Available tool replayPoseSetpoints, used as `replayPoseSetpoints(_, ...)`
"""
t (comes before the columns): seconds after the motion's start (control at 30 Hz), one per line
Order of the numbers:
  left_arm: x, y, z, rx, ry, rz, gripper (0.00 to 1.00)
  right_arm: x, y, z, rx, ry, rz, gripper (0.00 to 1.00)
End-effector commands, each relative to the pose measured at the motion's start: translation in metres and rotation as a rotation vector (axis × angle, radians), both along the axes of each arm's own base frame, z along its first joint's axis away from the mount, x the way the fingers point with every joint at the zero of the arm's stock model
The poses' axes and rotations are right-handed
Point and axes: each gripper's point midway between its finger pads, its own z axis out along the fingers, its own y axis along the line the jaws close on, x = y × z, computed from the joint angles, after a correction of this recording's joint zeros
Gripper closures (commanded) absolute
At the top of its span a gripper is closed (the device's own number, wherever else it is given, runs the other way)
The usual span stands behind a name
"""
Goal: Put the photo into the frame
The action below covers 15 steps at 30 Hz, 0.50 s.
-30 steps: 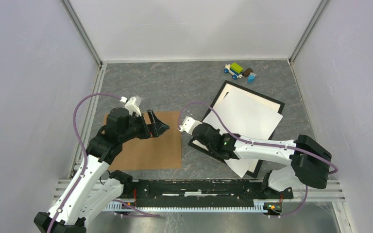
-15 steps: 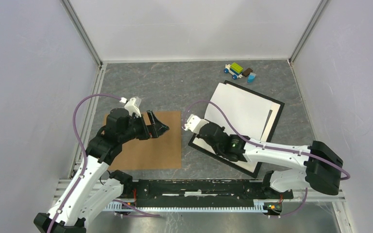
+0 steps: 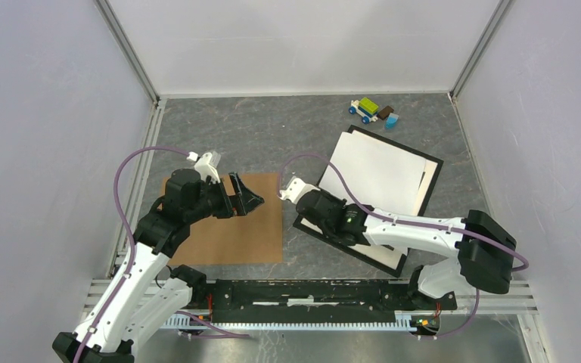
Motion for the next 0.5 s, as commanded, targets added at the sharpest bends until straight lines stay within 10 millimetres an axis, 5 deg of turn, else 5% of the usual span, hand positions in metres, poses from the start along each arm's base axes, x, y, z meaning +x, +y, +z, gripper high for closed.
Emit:
replayPoseSetpoints(0.0,0.001,-0.004,0.015,-0.025,-0.048,-0.024,0.00,-0.009,0.003,0.016,0.041,-0.003,-0.055,1.00)
replayPoseSetpoints(0.47,-0.003,-0.004,0.016,-0.027,-0.049,-0.029,0.00,-0.030,0.023,0.024,0.054,-0.017,-0.086,1.00)
